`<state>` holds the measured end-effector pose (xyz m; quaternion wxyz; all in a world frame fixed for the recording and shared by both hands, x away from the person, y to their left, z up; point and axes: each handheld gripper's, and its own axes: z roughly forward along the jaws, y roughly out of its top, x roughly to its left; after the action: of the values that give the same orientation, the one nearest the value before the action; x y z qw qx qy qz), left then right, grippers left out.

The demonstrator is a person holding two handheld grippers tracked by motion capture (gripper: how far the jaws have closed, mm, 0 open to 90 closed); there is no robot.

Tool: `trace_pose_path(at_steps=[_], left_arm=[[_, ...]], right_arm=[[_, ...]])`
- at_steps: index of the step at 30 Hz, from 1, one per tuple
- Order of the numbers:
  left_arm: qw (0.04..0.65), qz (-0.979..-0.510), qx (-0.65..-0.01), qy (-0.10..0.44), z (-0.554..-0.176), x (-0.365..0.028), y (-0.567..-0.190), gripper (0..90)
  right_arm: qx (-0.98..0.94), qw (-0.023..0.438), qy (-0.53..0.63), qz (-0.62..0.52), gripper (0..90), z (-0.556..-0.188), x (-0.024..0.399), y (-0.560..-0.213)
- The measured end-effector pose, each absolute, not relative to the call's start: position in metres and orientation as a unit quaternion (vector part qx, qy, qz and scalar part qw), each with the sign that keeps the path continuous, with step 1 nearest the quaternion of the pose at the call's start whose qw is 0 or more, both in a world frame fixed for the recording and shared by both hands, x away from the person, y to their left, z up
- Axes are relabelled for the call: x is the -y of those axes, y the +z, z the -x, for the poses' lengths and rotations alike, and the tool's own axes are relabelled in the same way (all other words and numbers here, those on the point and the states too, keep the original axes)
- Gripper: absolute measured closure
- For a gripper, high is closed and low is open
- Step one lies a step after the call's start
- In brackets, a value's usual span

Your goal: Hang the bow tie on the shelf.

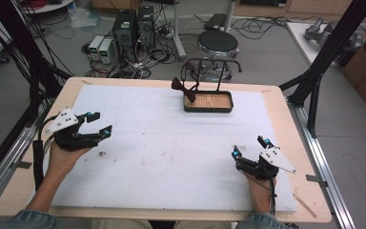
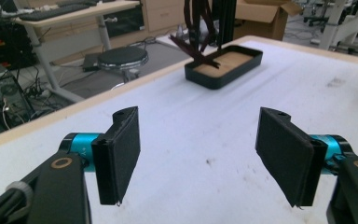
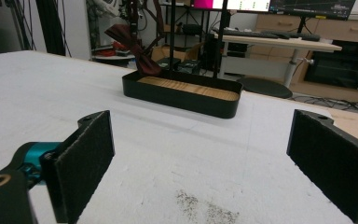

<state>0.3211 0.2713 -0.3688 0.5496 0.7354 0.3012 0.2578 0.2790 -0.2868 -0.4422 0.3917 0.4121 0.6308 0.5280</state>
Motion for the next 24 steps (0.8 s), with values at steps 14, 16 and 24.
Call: trace_pose_path(at_steps=[14, 16, 24], left_arm=[[0.525, -0.739, -0.353, 0.233, -0.304, -0.282, -0.413, 25.7], [0.517, -0.742, -0.362, 0.228, -0.305, -0.284, -0.418, 23.9], [0.503, -0.747, -0.371, 0.227, -0.305, -0.286, -0.427, 23.2]], right_arm=[[-0.633, 0.393, 0.526, -0.411, 6.5, -0.279, 0.286, -0.442], [-0.633, 0.391, 0.526, -0.412, 6.5, -0.279, 0.286, -0.442], [-0.633, 0.392, 0.526, -0.412, 6.5, -0.279, 0.286, -0.442]])
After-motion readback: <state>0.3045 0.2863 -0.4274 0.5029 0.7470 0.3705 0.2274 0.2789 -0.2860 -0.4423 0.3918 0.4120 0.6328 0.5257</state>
